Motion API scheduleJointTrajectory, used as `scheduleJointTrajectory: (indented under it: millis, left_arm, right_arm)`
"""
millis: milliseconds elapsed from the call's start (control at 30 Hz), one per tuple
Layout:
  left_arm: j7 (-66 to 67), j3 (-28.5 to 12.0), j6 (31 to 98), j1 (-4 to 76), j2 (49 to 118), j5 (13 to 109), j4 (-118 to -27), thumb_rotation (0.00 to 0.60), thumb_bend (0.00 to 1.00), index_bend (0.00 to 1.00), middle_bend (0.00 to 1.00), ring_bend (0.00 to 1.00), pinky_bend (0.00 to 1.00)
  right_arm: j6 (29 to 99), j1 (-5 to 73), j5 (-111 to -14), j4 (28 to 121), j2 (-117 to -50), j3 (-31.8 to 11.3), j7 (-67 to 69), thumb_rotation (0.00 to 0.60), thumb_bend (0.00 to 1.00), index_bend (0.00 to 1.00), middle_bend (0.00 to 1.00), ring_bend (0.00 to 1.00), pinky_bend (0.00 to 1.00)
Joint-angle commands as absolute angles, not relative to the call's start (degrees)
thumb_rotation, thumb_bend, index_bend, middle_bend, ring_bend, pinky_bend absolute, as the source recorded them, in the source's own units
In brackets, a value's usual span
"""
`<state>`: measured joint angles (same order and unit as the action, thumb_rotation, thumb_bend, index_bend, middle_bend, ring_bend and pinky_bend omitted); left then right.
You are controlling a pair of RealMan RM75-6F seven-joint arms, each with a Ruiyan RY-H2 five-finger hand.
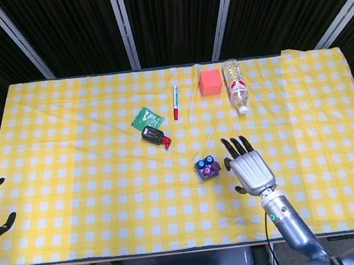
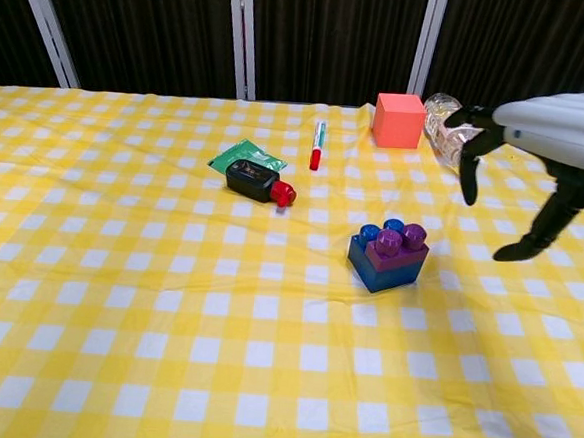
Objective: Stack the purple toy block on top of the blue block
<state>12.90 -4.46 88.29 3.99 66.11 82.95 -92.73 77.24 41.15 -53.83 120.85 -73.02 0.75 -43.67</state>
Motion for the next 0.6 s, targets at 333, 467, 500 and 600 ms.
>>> scheduleJointTrajectory:
  millis: [333, 467, 500, 600]
  left_arm:
    - [7.99, -3.35, 87.56, 3.65, 64.45, 84.19, -93.26, 0.6, 0.27, 0.16, 0.01, 0.0, 0.12]
    - [8.03, -3.25, 87.79, 3.41, 64.31, 84.18, -93.38, 0.6, 0.27, 0.16, 0.01, 0.0, 0.12]
    - [8.16, -3.23, 87.93, 3.32, 64.31, 84.18, -93.45, 0.6, 0.27, 0.16, 0.01, 0.0, 0.12]
    - [8.78, -3.23, 88.49, 3.09, 64.4, 84.33, -93.65, 0.6, 0.27, 0.16, 0.01, 0.0, 0.12]
  right_arm:
    - [93.44, 17.12, -88.03, 101.42, -67.85, 17.3, -8.22, 0.6, 0.17, 0.0, 0.0, 0.0, 0.0]
    - [95.99, 13.02, -86.21, 96.75, -67.52, 16.3, -5.08, 0.6, 0.17, 0.0, 0.0, 0.0, 0.0]
    - [96.14, 12.31, -85.86, 96.2, -67.35, 16.0, -4.06, 0.6, 0.17, 0.0, 0.0, 0.0, 0.0]
    - [96.58, 10.24, -85.62, 94.55, -66.38, 15.66, -0.81, 0.6, 0.17, 0.0, 0.0, 0.0, 0.0]
